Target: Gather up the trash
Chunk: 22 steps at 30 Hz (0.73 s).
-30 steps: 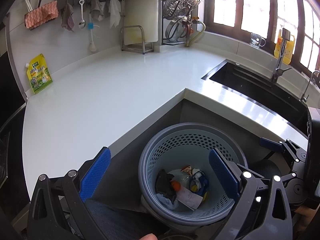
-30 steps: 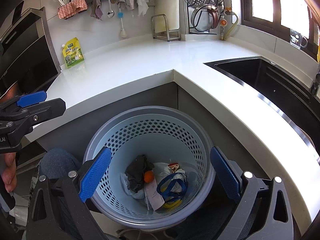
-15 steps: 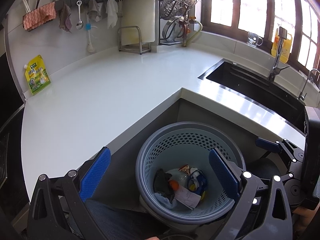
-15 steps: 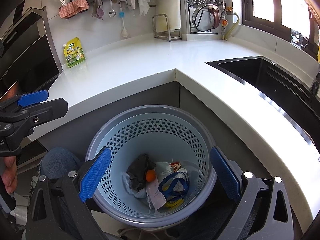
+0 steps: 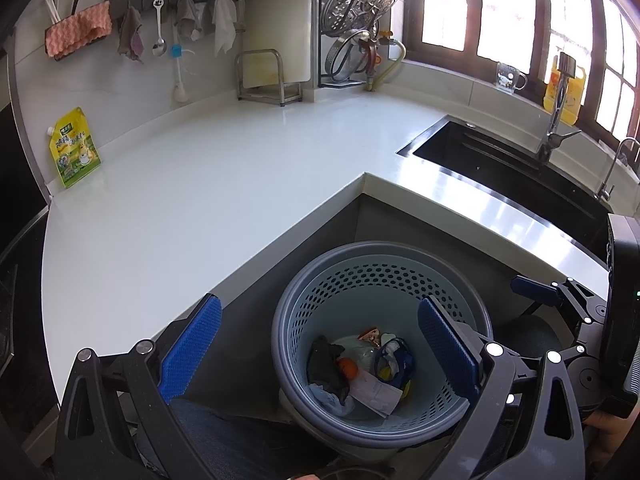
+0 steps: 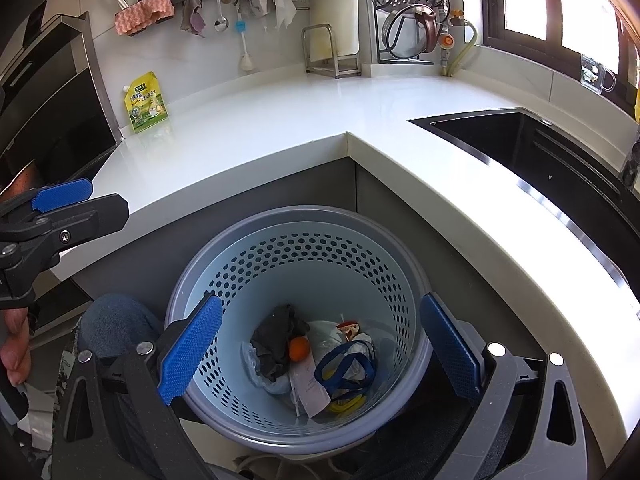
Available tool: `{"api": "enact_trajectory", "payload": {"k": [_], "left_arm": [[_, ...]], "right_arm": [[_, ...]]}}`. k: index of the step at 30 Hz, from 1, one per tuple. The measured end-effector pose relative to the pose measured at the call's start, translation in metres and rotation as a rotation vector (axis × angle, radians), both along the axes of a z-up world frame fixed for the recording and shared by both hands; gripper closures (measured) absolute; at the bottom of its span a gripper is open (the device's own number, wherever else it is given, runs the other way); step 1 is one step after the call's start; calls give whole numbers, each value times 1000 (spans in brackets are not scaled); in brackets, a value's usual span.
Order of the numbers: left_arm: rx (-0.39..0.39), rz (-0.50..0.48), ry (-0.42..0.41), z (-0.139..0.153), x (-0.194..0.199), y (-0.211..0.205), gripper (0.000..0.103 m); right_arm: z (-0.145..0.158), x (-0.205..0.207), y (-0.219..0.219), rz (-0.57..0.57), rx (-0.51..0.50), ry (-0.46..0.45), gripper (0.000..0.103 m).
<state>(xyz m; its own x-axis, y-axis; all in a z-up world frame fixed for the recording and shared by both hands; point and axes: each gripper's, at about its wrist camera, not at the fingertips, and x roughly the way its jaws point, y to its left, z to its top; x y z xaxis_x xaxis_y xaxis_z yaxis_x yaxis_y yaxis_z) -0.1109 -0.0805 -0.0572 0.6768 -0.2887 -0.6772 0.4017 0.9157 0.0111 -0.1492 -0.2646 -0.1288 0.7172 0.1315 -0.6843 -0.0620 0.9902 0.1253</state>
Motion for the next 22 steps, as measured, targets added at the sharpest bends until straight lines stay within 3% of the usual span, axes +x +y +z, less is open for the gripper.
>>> {"api": "enact_trajectory", "payload": {"k": [22], "left_arm": [[14,11,-35,3,-2,-2,7]], "right_arm": [[-7,3,-3,-2,12,11,9]]}}
